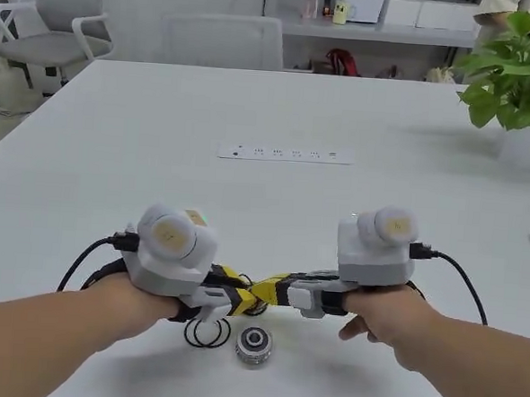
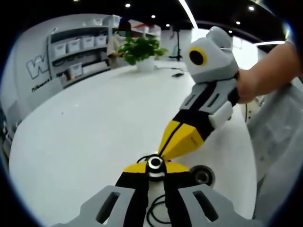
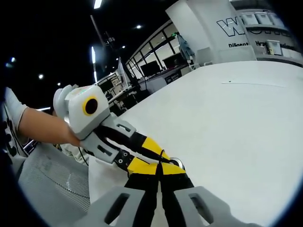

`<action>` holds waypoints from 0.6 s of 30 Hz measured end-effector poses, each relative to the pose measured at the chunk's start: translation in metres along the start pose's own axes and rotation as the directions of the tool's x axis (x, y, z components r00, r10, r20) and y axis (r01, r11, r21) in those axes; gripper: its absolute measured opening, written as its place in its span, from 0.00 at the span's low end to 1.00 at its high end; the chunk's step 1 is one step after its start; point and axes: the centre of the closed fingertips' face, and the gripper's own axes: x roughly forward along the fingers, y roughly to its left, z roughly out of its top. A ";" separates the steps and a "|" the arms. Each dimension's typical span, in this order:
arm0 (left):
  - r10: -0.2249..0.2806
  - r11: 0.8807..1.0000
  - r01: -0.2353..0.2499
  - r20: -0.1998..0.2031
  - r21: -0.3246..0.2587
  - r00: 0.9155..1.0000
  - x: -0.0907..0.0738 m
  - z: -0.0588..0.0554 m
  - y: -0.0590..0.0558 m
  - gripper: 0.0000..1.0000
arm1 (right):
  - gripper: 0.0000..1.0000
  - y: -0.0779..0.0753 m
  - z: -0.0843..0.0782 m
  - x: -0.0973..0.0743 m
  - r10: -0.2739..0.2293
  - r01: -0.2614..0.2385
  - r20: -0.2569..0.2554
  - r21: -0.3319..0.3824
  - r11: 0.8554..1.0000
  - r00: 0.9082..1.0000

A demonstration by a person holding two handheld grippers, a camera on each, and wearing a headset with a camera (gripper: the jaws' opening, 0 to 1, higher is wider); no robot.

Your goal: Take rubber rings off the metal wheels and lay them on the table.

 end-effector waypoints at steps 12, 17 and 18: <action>-0.050 0.998 0.050 0.017 0.039 0.999 -0.004 -0.001 -0.003 0.14 | 0.00 -0.006 -0.004 0.000 -0.025 0.024 0.004 0.053 0.998 1.000; -0.077 0.997 0.074 0.069 0.032 0.995 -0.012 0.009 -0.006 0.17 | 0.00 -0.006 0.001 0.000 -0.019 0.017 0.028 0.070 0.997 0.999; -0.078 0.997 0.076 0.076 0.033 0.994 -0.014 0.012 -0.007 0.18 | 0.00 -0.006 0.001 -0.001 -0.019 0.017 0.031 0.073 0.997 0.999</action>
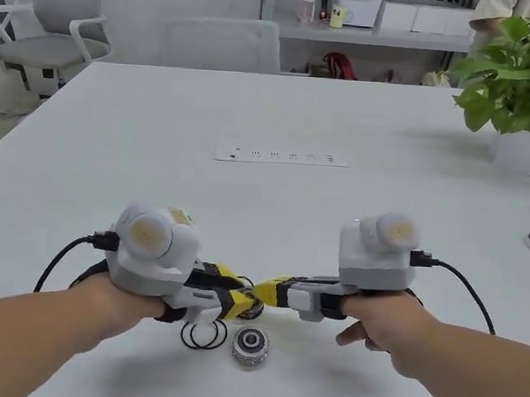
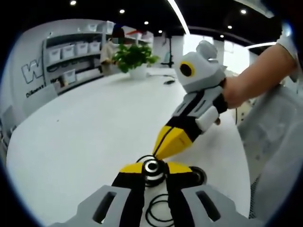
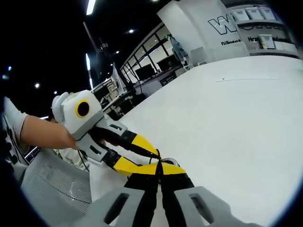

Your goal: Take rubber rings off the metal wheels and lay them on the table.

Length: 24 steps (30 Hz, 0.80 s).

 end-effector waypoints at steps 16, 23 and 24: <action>-0.023 1.000 0.024 0.116 -0.011 0.993 -0.042 0.019 -0.005 0.30 | 0.00 0.016 0.012 0.001 0.061 -0.063 0.049 0.043 0.997 0.997; -0.022 0.999 0.026 0.141 -0.027 0.990 -0.061 0.017 -0.007 0.42 | 0.00 0.030 0.014 0.006 0.103 -0.106 0.054 0.051 0.993 0.993; -0.022 0.999 0.027 0.145 -0.030 0.989 -0.064 0.016 -0.008 0.44 | 0.00 0.031 0.014 0.007 0.106 -0.108 0.053 0.051 0.993 0.993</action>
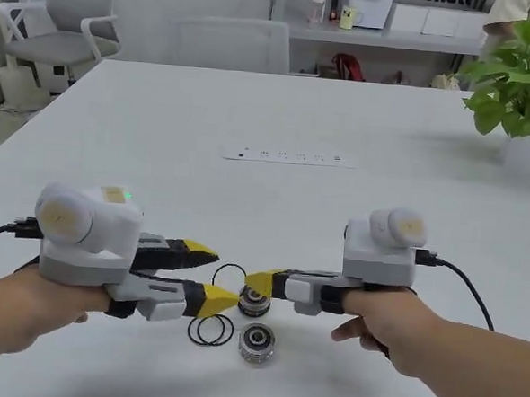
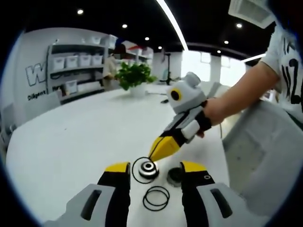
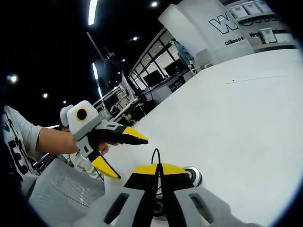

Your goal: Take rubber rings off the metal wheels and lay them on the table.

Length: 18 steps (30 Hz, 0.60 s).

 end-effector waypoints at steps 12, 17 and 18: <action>0.016 1.000 -0.016 -0.009 0.025 1.000 -0.027 -0.010 -0.006 0.55 | 0.00 0.016 -0.011 0.010 0.058 -0.058 -0.040 0.005 0.998 0.998; 0.025 1.000 -0.025 -0.007 0.012 1.000 -0.035 -0.012 -0.005 0.57 | 0.00 0.020 -0.021 0.014 0.067 -0.068 -0.078 -0.007 0.998 0.995; 0.026 1.000 -0.026 -0.007 0.011 1.000 -0.037 -0.013 -0.005 0.57 | 0.00 0.021 -0.023 0.015 0.068 -0.069 -0.086 -0.010 0.998 0.994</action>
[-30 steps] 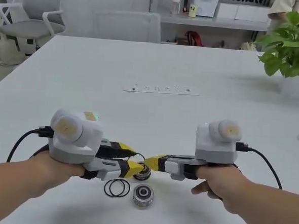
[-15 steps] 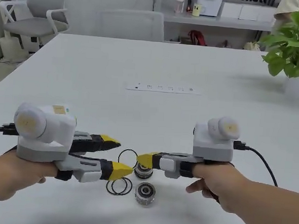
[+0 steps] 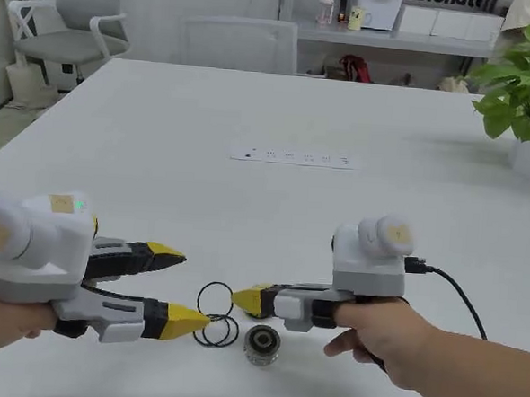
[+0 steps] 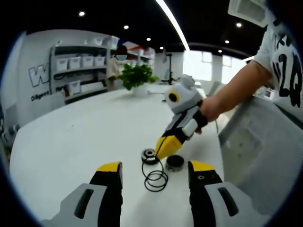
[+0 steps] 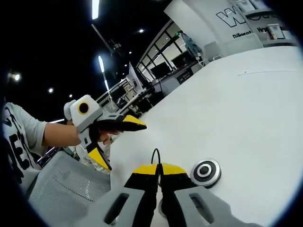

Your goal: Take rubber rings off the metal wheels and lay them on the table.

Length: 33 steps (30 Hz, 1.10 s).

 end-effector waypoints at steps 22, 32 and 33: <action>0.031 1.000 -0.031 -0.020 0.000 0.999 -0.016 -0.008 0.011 0.59 | 0.00 -0.001 -0.026 0.015 -0.037 0.017 -0.118 -0.164 0.986 0.992; 0.040 0.999 -0.040 -0.016 0.001 0.999 -0.016 -0.005 0.014 0.59 | 0.06 -0.002 -0.025 0.017 -0.051 0.021 -0.124 -0.236 0.972 0.991; 0.038 0.999 -0.038 -0.016 0.003 0.999 -0.016 -0.004 0.014 0.59 | 0.08 -0.001 -0.025 0.016 -0.053 0.020 -0.128 -0.244 0.969 0.990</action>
